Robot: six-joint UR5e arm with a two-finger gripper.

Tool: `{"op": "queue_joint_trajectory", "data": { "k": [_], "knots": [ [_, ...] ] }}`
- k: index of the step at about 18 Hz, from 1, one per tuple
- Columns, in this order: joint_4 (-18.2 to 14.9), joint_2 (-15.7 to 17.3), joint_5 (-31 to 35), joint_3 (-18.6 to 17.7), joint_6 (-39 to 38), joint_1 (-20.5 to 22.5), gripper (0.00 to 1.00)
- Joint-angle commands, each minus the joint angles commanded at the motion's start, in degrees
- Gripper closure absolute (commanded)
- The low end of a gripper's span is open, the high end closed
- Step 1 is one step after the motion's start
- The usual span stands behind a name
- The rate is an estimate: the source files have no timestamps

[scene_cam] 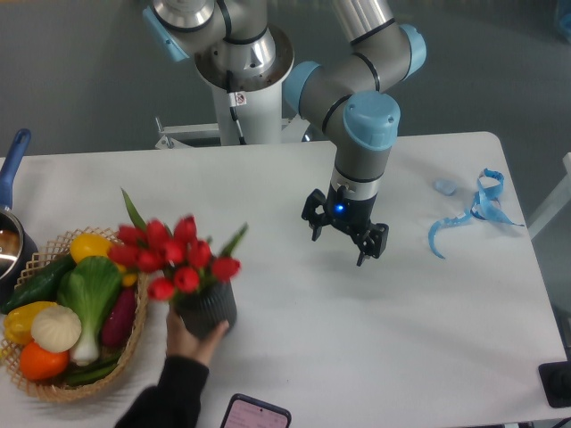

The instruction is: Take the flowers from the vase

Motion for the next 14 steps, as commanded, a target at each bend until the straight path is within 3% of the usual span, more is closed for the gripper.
{"op": "queue_joint_trajectory", "data": {
  "k": [4,7,10,14],
  "knots": [
    [0.00,2.72,-4.46,-0.44,0.00,0.96,0.00],
    [0.09,7.10,-10.52,-3.42,0.53,2.89,0.00],
    [0.18,10.28,-21.85,-5.62,0.62,5.44,0.00],
    [0.09,11.07,-36.97,-5.98,0.00,4.84,0.00]
  ]
}}
